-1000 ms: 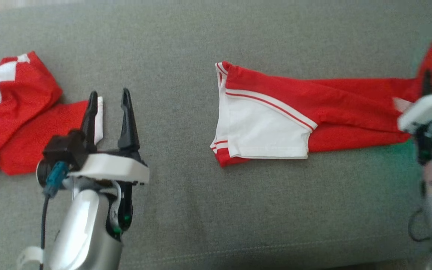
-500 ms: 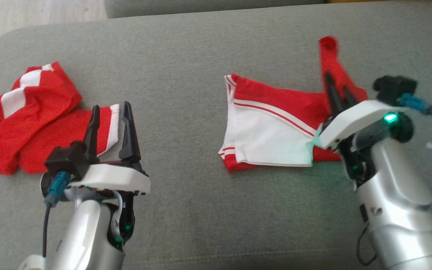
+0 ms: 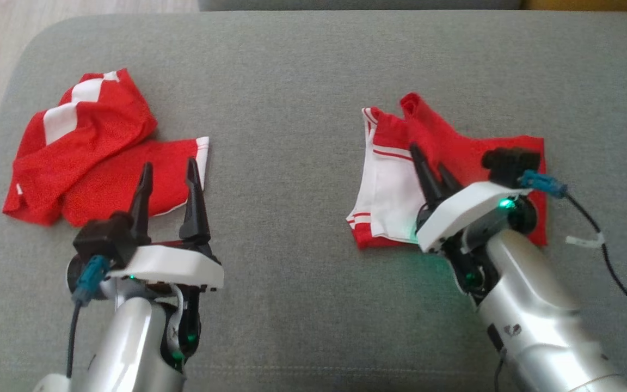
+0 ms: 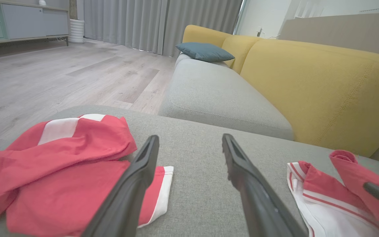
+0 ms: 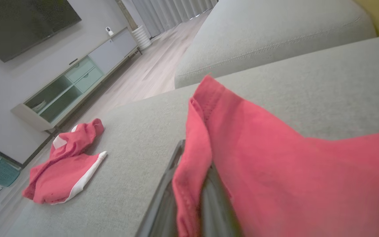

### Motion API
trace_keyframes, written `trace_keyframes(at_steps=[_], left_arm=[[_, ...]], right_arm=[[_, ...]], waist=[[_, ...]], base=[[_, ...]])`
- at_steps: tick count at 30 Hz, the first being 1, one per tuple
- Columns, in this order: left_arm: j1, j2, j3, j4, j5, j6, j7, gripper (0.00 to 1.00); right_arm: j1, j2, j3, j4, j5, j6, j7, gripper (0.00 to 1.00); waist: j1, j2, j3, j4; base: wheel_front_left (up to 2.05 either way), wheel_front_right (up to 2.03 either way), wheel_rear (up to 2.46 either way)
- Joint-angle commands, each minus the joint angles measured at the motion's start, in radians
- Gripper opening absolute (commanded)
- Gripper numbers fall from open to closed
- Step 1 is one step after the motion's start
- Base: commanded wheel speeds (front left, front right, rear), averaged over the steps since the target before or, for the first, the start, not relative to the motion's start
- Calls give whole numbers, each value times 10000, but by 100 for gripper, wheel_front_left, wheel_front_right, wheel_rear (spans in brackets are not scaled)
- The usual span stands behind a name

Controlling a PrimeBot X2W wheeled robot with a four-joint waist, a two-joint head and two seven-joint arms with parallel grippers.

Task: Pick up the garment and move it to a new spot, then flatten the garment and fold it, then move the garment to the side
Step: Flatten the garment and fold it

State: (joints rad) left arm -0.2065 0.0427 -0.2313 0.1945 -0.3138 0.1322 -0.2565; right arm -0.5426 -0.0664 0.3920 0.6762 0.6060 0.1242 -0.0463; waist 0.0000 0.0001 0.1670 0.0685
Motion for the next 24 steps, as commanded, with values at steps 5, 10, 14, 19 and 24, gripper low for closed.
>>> trace_keyframes(at_steps=[5, 10, 14, 19, 24], left_arm=[[-243, 76, 143, -290, -124, 61, -53, 100], [-246, 76, 108, -263, -156, 79, -53, 100], [-234, 76, 156, -266, -155, 101, -53, 100], [-195, 76, 253, -272, -131, 95, -53, 100], [-167, 76, 316, -359, -103, 90, -53, 100]], right_arm=[[-507, 161, 966, 411, 620, 65, -564, 0], [-641, 161, 1732, 1102, 1269, 65, -815, 100], [-806, 161, 2483, 1101, 1922, 65, -1054, 100], [-1282, 162, 2802, 1335, 2195, 65, -1456, 100], [-1957, 162, 2390, 2077, 1306, 65, -1844, 100]], waist=[[0, -1, 63, 237], [0, -1, 62, 331], [0, -1, 53, 294], [0, -1, -33, 55], [0, -1, -156, -302]], base=[[0, 0, 0], [0, 0, 0], [0, 0, 0], [0, 0, 0], [0, 0, 0]])
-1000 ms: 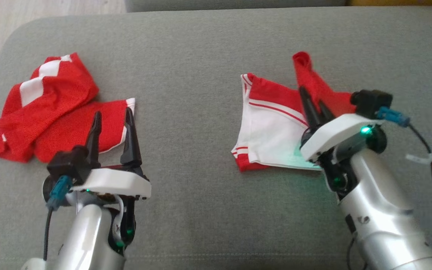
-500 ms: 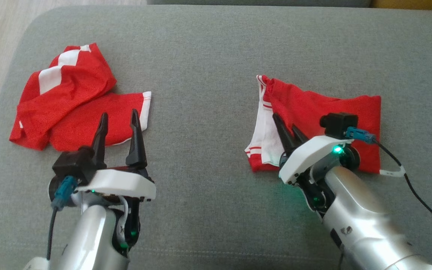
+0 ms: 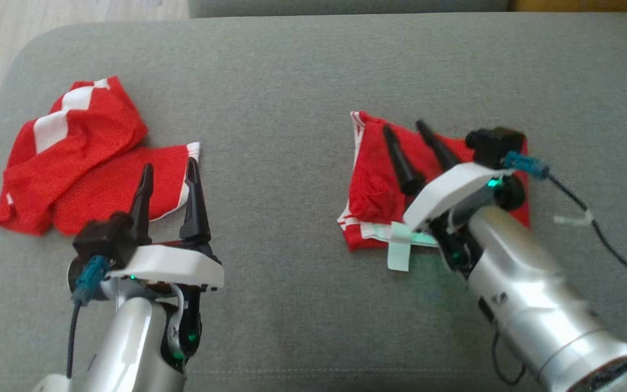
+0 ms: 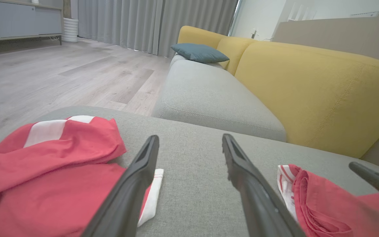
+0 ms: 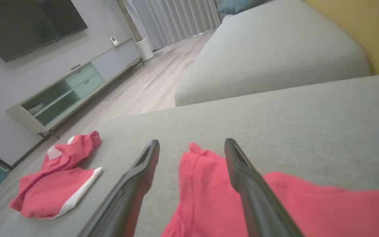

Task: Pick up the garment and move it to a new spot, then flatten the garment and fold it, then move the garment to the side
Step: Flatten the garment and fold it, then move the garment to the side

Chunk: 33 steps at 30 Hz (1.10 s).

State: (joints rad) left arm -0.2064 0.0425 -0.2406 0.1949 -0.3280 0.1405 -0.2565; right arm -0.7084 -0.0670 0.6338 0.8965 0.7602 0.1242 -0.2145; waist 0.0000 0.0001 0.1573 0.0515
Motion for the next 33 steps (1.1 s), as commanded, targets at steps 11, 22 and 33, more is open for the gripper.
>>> trace_keyframes(at_steps=[11, 22, 33], left_arm=[[-376, 78, 313, -737, 61, -151, -53, 100], [-324, 78, 205, -810, 110, -269, -53, 100], [138, 78, 259, -508, 141, -472, -53, 100]], right_arm=[[-183, -1478, -2490, -1176, -4009, 65, -468, 100], [3007, -696, -5634, -4729, -6481, 65, -471, 100], [4253, -25, -6195, -5204, -6992, 65, -472, 100]], waist=[[0, -1, -142, -929], [0, -1, -157, -1435], [0, -1, -243, -1549]], base=[[0, 0, 0], [0, 0, 0], [0, 0, 0]])
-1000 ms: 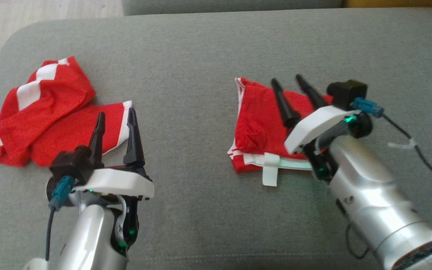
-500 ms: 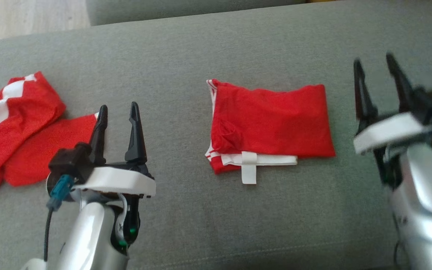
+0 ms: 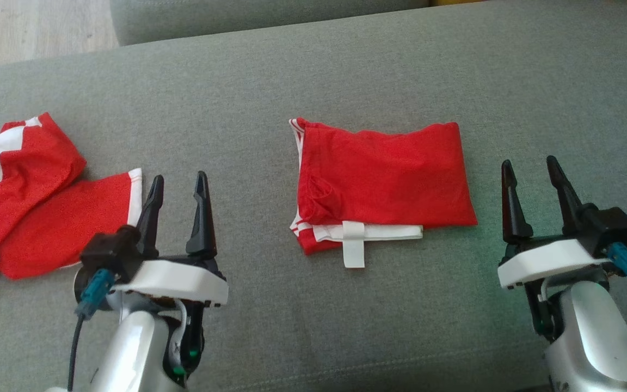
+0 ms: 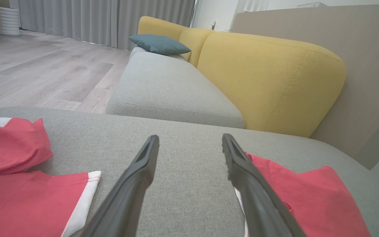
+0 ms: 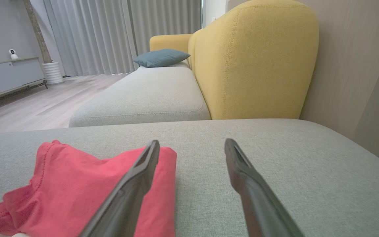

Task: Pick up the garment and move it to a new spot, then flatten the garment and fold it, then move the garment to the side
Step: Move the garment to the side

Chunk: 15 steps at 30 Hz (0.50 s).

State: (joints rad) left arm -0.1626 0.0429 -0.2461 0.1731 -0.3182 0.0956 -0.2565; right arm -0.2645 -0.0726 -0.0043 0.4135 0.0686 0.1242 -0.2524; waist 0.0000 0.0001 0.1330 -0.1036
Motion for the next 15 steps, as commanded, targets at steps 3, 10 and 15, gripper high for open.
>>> trace_keyframes(at_steps=[3, 10, 15], left_arm=[[-282, 74, 310, -297, 28, -29, -53, 100], [-436, 74, 122, -355, 38, -8, -53, 100], [-650, 74, -50, -334, 63, 36, -53, 100]], right_arm=[[-149, 86, 158, -384, -111, 65, -75, 100], [-359, 129, 76, -214, -69, 65, 343, 100], [-791, 170, -104, 343, 352, 65, 899, 100]], waist=[[0, -1, 4, 11], [0, -1, 328, 234], [0, -1, 800, 560]], base=[[0, 0, 0], [0, 0, 0], [0, 0, 0]])
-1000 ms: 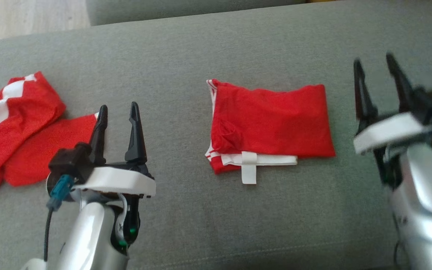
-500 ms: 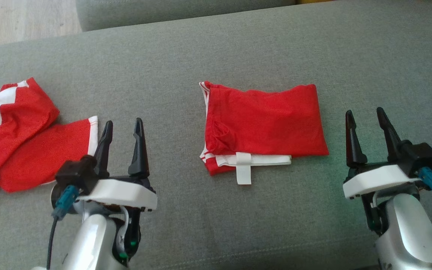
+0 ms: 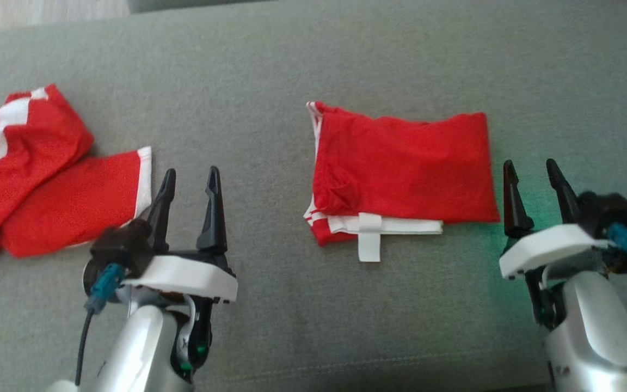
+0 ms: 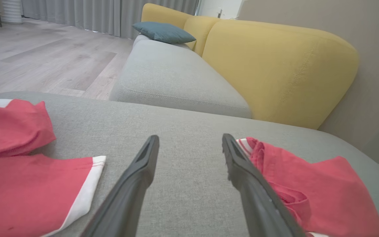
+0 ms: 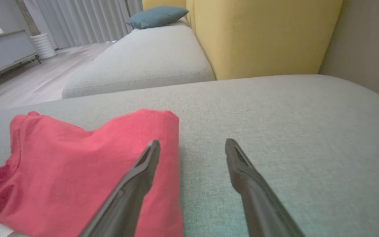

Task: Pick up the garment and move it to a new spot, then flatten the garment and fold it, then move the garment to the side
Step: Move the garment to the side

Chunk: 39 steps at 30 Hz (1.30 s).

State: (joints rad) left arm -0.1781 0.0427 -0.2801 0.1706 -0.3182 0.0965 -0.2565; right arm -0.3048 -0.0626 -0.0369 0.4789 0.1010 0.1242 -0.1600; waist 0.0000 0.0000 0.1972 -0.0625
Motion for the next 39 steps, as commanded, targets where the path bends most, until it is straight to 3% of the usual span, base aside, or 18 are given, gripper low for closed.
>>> trace_keyframes(at_steps=[1, 16, 17, 18, 19, 25, 28, 35, 39], left_arm=[[-545, 76, 256, -310, 67, 30, -53, 100], [-985, 76, 167, -336, 140, 92, -53, 100], [-1004, 76, 183, -330, 157, 94, -53, 100], [-1026, 76, 194, -316, 173, 95, -53, 100], [-1048, 76, 208, -301, 187, 97, -53, 100], [-1109, 76, 262, -278, 219, 74, -53, 100], [-1148, 76, 271, -298, 218, 72, -53, 100], [-1321, 76, 214, -346, 195, 31, -53, 100], [-1401, 76, 162, -340, 179, 19, -53, 100]], right_arm=[[-489, 77, 166, -150, 84, 65, 117, 100], [-1782, 121, 110, 2297, 620, 65, 902, 100], [-1864, 121, 188, 2458, 668, 65, 921, 63], [-1947, 122, 274, 2595, 688, 65, 913, 6], [-2026, 122, 365, 2704, 685, 65, 860, 0], [-2434, -73, 599, 2787, 70, 65, 275, 0], [-2705, -618, 665, 2627, -295, 65, 119, 0], [-3482, -3288, 705, 2533, -383, 65, 112, 0], [-3876, -4404, 454, 2839, -438, 65, 14, 0]], waist=[[0, 0, 266, 230], [0, 0, 1179, 865], [0, 0, 1202, 845], [0, 0, 1215, 819], [0, 0, 1220, 779], [0, 0, 1187, 465], [0, 0, 1196, 272], [0, 0, 1424, -8], [0, 0, 1534, 7]], base=[[0, 0, 0], [0, 0, 0], [0, 0, 0], [0, 0, 0], [0, 0, 0], [0, 0, 0], [0, 0, 0], [0, 0, 0], [0, 0, 0]])
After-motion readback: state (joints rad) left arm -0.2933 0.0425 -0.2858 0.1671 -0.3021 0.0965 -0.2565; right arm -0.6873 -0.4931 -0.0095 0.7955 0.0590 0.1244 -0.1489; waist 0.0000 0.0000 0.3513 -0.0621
